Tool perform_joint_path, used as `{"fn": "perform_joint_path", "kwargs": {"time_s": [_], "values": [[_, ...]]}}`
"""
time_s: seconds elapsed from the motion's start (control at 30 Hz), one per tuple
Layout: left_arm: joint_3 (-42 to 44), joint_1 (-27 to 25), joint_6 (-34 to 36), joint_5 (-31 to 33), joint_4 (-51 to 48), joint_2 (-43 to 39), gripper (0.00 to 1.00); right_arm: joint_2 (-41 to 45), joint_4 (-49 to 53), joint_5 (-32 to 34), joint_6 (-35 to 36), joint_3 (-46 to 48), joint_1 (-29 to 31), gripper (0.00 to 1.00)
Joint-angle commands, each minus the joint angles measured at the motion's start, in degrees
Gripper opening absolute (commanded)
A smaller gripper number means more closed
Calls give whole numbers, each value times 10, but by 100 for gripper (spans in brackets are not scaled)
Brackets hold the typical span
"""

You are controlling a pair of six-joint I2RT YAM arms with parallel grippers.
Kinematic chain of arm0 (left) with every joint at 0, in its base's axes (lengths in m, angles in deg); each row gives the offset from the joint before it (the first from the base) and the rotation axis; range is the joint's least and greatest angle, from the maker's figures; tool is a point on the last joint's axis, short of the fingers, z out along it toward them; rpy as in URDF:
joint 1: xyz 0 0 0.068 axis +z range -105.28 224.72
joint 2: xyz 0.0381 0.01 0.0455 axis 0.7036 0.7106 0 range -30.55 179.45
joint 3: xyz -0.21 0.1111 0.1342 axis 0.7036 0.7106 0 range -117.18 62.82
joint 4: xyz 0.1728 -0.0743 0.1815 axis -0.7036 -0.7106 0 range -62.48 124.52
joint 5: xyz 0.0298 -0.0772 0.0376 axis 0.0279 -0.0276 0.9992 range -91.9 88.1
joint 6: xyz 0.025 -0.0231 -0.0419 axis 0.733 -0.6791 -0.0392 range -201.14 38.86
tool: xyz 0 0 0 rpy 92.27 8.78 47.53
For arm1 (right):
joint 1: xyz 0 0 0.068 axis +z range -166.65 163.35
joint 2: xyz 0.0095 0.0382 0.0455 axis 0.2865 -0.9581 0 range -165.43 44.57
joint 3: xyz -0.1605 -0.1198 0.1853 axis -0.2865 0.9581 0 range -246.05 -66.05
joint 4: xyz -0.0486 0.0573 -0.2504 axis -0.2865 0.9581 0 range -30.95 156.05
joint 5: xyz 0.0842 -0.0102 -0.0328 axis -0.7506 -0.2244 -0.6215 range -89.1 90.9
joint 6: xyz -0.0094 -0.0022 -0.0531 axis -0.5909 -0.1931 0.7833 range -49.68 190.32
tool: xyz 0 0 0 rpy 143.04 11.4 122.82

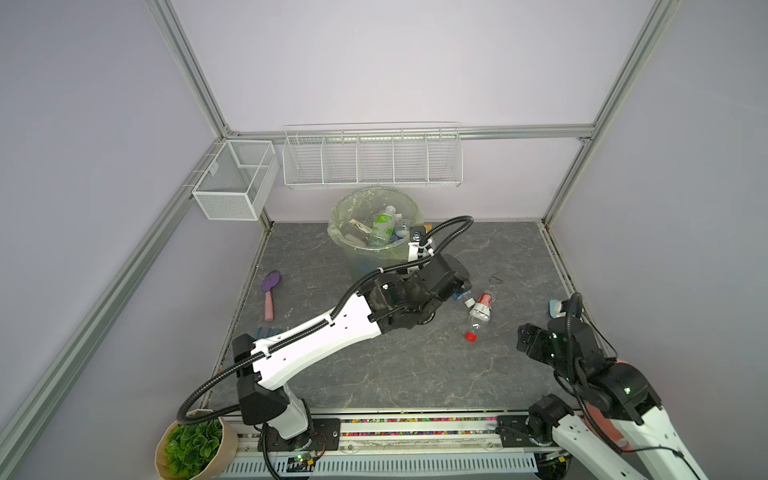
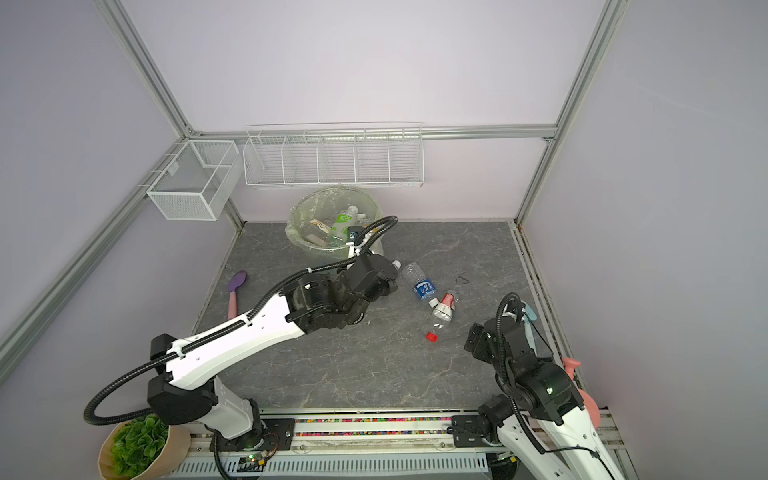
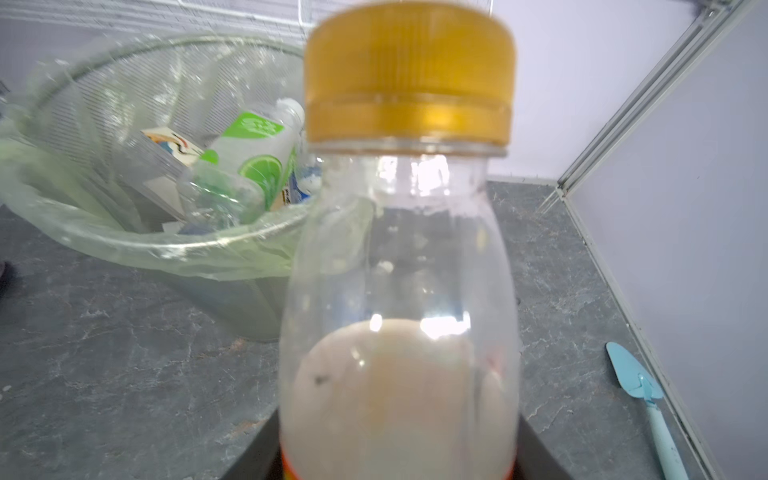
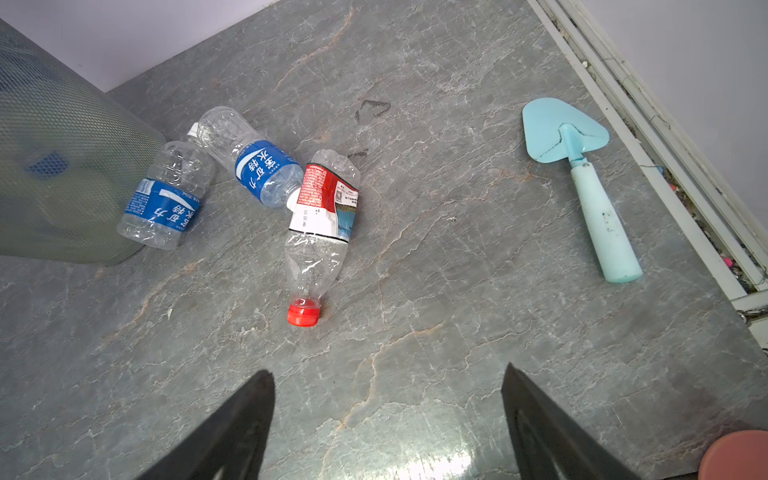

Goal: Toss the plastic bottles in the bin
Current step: 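Lift the orange-label bottle with the left gripper toward the bin, then carry the orange-label bottle with the left gripper over the bin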

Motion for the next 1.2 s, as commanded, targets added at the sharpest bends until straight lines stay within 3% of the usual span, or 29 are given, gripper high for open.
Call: {"fn": "perform_joint_path", "kwargs": {"time_s": [0.0, 0.17, 0.33, 0.5, 0.8, 0.93, 1.17], "values": [[28, -3, 95, 62, 79, -49, 0, -2, -10, -8, -14, 8, -2, 88], [96, -3, 233, 97, 215, -130, 0, -2, -12, -12, -17, 9, -2, 88], [113, -3, 327, 151, 270, -182, 0, -3, -17, -19, -22, 11, -2, 88], [135, 9, 401, 149, 320, -223, 0, -11, -26, -27, -25, 11, -2, 88], [72, 205, 331, -70, 214, -217, 0, -28, -36, -47, -31, 6, -2, 88], [-15, 320, 288, -246, 112, -137, 0, -30, -36, -53, -37, 6, -2, 88], [-165, 418, 296, -354, -43, 56, 0, -29, -52, -64, -42, 4, -2, 88]]}}
